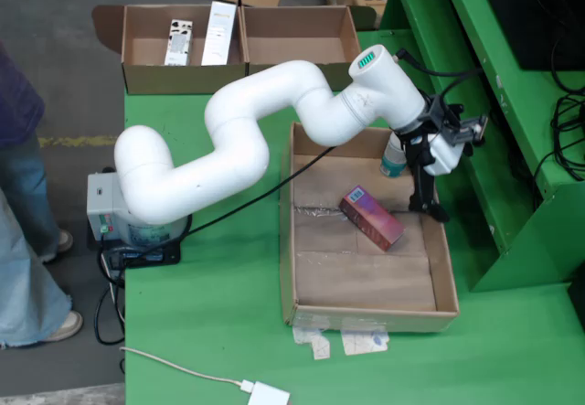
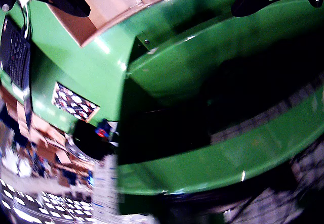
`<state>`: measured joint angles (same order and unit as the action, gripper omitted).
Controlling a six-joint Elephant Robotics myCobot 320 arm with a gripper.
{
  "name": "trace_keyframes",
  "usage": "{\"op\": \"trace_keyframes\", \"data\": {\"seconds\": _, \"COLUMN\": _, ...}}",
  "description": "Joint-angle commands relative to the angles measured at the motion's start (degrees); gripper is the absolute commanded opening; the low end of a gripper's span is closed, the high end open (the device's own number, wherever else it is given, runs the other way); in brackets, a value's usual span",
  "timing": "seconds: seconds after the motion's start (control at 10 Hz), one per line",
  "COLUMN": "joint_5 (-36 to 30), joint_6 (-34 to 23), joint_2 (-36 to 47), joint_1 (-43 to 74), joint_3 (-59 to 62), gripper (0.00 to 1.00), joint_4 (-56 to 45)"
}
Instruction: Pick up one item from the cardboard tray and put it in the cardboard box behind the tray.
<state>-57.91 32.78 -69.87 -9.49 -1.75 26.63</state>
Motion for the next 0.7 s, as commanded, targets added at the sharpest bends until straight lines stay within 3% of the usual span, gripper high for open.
{"op": "trace_keyframes", "data": {"seconds": 0.0, "joint_5": -25.61, "joint_6": 5.45, "joint_2": 11.75, "joint_1": 2.13, "joint_3": 1.75, "gripper": 1.0, "joint_4": -27.02}}
{"op": "trace_keyframes", "data": {"seconds": 0.6, "joint_5": -26.42, "joint_6": 8.29, "joint_2": 14.85, "joint_1": -0.19, "joint_3": 1.75, "gripper": 1.0, "joint_4": -37.95}}
